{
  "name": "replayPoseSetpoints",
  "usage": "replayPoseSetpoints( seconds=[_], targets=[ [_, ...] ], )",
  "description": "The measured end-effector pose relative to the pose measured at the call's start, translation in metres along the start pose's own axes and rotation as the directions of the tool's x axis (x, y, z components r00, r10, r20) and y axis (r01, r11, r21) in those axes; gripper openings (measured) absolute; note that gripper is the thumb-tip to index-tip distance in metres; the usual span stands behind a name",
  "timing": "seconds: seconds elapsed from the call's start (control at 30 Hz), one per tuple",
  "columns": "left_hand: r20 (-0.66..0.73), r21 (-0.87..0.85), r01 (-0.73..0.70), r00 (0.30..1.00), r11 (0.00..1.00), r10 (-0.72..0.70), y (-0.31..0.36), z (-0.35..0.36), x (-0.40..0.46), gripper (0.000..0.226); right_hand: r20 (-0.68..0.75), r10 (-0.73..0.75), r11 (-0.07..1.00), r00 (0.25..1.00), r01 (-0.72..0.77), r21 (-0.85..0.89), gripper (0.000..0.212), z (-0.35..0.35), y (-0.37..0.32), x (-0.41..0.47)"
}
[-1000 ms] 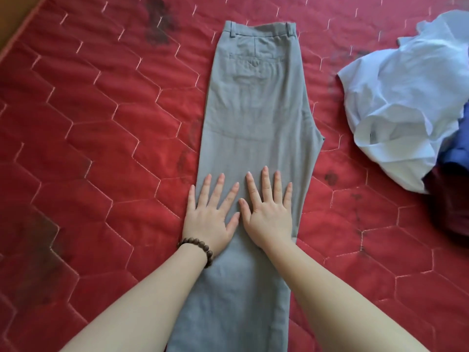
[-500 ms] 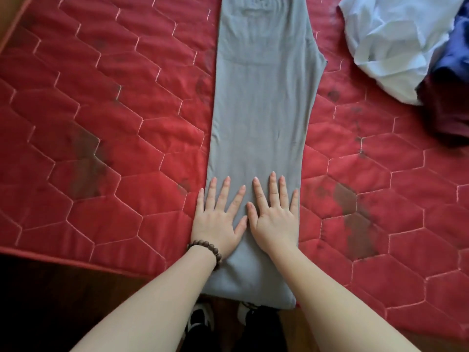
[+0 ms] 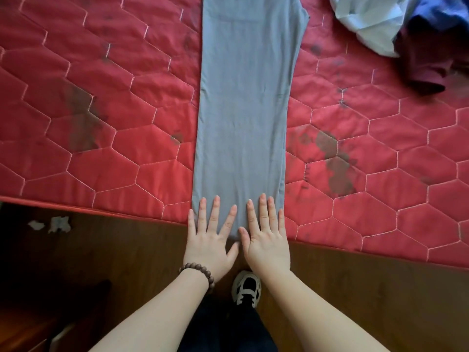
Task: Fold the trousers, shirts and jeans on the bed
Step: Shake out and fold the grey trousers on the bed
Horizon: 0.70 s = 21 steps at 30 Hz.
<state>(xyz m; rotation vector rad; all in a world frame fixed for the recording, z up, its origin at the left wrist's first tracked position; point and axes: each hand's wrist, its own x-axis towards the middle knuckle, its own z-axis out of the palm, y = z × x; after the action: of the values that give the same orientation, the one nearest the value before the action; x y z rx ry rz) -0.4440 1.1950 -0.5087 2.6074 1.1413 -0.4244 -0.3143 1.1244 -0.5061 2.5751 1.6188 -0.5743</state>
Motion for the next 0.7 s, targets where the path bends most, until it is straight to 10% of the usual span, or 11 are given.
replayPoseSetpoints(
  seconds=[0.17,0.33,0.5,0.7],
  targets=[
    [-0.064,-0.34,0.21,0.967,0.917,-0.246,0.001,-0.033,0.01,0.071,-0.13,0.169,0.917,0.977,-0.108,0.385,0.056,-0.033,0.004,0.005],
    [-0.014,-0.64,0.425,0.826,0.64,-0.563,-0.01,-0.057,0.034,0.058,0.061,0.447,0.689,0.892,-0.387,0.613,0.044,-0.051,0.01,0.021],
    [-0.1,-0.729,0.333,0.813,0.599,-0.573,-0.023,-0.057,0.035,0.007,0.19,0.519,0.503,0.833,-0.477,0.721,0.014,-0.053,0.017,0.029],
    [0.006,-0.792,0.328,0.847,0.514,-0.531,-0.027,-0.049,0.035,0.014,0.117,0.606,0.509,0.787,-0.497,0.702,0.034,-0.051,0.02,0.021]
  ],
)
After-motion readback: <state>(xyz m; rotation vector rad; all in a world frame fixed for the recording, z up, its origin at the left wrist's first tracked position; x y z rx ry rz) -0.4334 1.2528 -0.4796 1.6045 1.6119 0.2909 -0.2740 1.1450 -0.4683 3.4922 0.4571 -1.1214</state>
